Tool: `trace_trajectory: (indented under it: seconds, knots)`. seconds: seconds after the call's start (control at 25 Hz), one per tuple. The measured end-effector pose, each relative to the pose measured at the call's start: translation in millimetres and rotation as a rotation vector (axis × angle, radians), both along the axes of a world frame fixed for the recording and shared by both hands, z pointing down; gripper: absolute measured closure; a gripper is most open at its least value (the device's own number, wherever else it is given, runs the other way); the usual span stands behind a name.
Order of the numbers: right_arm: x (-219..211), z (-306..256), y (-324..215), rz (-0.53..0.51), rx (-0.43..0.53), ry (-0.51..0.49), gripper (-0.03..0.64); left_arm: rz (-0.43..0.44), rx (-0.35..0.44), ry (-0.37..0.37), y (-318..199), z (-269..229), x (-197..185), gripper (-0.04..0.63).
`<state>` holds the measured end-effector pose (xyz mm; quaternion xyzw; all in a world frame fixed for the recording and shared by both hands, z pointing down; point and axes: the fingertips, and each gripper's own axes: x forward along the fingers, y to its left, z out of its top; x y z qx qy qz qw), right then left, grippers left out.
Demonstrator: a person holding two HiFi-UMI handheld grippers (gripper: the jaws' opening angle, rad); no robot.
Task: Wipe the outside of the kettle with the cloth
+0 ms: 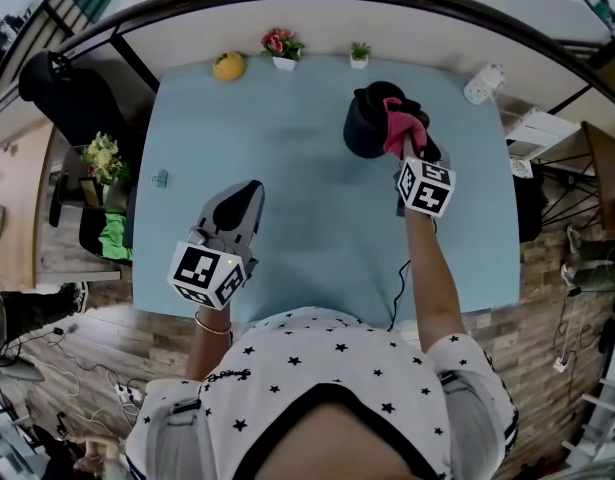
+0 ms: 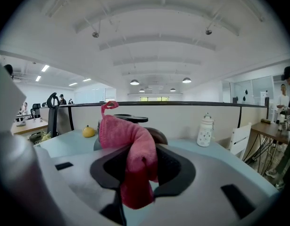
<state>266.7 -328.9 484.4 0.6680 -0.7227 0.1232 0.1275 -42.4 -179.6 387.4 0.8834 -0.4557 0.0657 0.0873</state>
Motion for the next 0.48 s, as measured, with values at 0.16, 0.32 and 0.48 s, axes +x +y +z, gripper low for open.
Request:
trace_trajectory:
  seconds: [0.16, 0.32, 0.48]
  knots:
    - [-8, -8, 18, -0.018, 0.042, -0.004, 0.480, 0.021, -0.005, 0.006, -1, 2, 3, 0.565]
    - [-23, -14, 41, -0.049, 0.081, -0.034, 0.480, 0.038, -0.008, 0.012, -1, 3, 6, 0.565]
    - [-52, -21, 52, -0.110, 0.107, -0.056, 0.480, 0.044, -0.009, 0.017, 0, 4, 6, 0.565]
